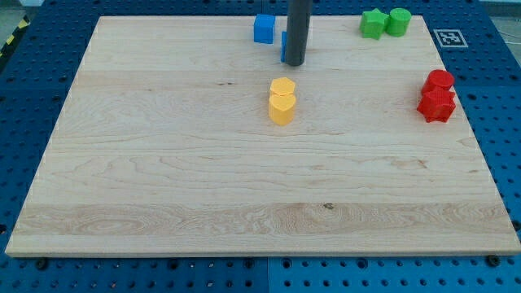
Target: Drag the blue triangle to the bottom right of the blue cube
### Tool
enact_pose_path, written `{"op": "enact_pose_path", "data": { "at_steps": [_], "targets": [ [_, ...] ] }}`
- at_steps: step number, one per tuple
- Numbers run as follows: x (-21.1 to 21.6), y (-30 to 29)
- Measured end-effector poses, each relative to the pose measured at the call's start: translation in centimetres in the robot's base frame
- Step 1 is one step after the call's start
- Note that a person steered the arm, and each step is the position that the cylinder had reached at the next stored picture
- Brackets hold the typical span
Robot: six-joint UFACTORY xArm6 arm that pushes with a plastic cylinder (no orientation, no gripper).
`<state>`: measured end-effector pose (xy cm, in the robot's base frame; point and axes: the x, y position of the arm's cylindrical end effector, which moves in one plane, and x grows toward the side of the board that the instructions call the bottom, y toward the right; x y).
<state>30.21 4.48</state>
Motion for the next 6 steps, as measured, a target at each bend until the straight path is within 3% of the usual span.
{"op": "enact_pose_path", "data": {
  "at_steps": [2,4,6],
  "targets": [
    [-0.5,-0.3],
    [-0.1,5.1],
    [-2.8,2.2]
  ]
}}
